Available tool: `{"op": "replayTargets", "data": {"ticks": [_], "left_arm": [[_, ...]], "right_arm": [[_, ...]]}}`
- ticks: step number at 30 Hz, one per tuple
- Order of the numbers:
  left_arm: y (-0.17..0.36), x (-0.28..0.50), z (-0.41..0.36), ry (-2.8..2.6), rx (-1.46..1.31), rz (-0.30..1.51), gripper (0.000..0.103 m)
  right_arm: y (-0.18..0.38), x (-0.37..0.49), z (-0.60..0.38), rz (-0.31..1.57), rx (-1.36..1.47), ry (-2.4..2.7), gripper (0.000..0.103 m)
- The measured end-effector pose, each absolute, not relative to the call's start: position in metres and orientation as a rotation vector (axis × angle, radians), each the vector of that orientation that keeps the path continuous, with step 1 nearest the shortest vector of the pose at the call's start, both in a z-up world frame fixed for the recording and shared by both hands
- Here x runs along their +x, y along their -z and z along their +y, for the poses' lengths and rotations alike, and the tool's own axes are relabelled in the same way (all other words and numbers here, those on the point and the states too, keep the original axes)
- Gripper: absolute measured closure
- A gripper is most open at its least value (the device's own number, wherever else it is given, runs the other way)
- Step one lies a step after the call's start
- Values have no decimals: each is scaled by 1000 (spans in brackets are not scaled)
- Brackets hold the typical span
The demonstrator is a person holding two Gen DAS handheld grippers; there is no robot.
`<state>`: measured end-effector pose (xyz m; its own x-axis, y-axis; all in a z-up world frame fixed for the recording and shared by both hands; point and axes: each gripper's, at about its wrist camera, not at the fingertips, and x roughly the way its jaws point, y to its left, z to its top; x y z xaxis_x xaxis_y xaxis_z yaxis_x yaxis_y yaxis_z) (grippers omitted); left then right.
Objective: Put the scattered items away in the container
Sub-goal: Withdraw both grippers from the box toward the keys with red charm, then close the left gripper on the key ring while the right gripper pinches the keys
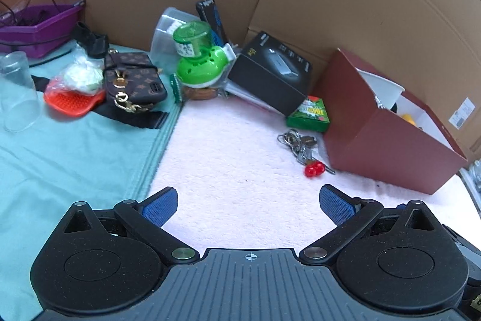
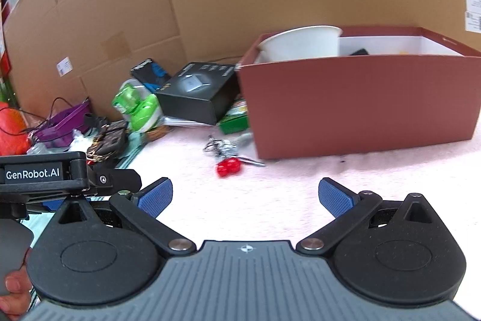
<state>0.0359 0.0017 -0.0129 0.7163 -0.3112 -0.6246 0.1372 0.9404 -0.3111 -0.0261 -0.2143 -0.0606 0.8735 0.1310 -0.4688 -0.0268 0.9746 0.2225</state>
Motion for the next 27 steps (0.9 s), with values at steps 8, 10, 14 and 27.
{"op": "replayTargets", "data": {"ticks": [8, 10, 14, 27], "left_arm": [[3, 86, -25, 356, -132, 706, 8], [6, 103, -31, 385, -125, 731, 14], [13, 127, -43, 402, -111, 738, 21], [43, 170, -62, 449, -152, 814, 51]], "right_arm": [[63, -4, -191, 517, 120, -85, 19], [65, 8, -189, 536, 112, -91, 33], [71, 24, -188, 562, 96, -99, 42], [83, 53, -191, 615, 129, -135, 57]]}}
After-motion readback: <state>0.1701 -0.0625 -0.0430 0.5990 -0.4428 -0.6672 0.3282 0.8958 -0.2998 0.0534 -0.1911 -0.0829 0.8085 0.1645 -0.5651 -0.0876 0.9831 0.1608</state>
